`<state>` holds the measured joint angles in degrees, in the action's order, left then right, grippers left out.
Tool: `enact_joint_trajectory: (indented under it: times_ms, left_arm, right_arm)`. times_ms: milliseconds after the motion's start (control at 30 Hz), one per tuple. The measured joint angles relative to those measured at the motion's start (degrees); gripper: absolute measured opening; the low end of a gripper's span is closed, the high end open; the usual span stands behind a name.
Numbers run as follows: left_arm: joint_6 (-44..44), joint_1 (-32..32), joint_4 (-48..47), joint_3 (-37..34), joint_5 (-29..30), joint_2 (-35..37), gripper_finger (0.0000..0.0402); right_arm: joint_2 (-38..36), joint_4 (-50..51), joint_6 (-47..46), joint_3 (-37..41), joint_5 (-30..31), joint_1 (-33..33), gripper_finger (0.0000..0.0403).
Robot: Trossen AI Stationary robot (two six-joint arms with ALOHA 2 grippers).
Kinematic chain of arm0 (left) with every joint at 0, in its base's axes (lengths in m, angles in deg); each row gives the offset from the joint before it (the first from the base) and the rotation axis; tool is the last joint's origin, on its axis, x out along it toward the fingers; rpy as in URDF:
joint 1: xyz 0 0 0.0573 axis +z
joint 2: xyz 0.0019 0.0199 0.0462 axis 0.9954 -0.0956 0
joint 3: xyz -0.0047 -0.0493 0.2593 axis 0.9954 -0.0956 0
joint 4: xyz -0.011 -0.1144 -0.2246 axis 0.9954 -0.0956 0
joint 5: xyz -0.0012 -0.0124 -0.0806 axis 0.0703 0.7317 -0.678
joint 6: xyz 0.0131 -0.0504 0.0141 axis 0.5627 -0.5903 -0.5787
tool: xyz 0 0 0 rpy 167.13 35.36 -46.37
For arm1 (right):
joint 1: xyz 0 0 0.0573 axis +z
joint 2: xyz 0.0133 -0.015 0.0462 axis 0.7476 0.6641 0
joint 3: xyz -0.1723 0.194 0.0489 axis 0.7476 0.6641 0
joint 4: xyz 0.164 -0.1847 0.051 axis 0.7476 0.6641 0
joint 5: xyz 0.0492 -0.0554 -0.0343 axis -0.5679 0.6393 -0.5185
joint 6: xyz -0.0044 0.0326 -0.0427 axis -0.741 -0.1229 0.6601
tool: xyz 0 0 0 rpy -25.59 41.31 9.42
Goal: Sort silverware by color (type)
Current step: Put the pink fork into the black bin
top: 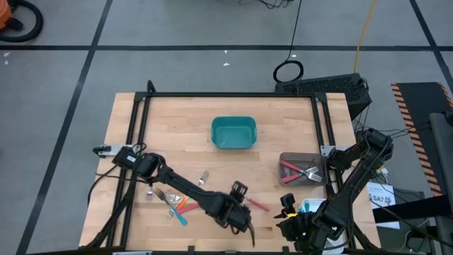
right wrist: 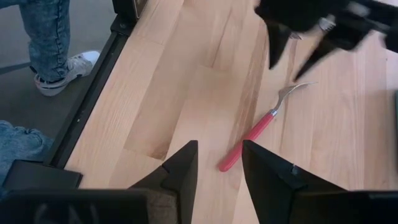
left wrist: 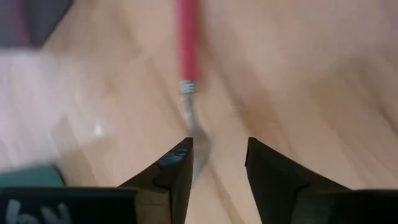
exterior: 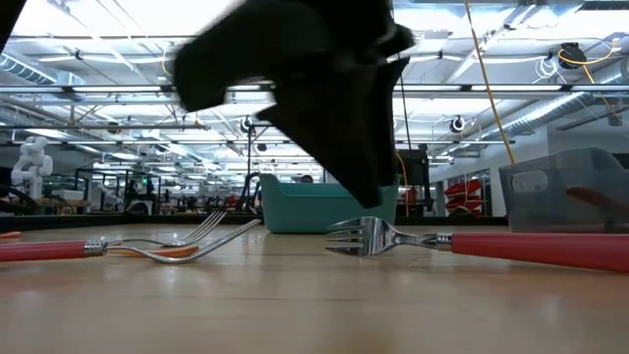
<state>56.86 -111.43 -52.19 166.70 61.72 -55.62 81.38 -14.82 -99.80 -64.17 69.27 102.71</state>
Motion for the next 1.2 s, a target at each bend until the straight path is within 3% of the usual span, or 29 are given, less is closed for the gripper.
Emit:
enact_joint_trajectory:
  times_ms: [200,500,800,1067,1200]
  left_arm:
    - [12.28,-1.46,-1.84,0.0,0.02,-0.04,0.0114]
    - [14.11,-0.11,-1.92,-0.02,0.0,-0.04,0.0097]
    - [-2.87,5.03,-2.05,-0.02,-2.7,-0.06,0.0097]
    - [-3.22,7.74,-2.93,-0.04,-12.12,-0.11,0.0097]
    - [-3.23,8.78,-2.69,-0.04,-13.17,-0.7,0.0097]
  right_arm:
    - [0.0,0.65,-0.71,0.0,-0.89,0.17,0.0118]
    - [0.0,0.92,-1.46,0.0,-4.47,0.17,0.0118]
    - [0.02,2.28,-1.44,0.0,-4.57,0.17,0.0118]
    - [0.02,2.35,-1.44,0.0,-4.57,0.17,0.0118]
    - [0.02,2.34,-1.44,0.0,-4.57,0.17,0.0118]
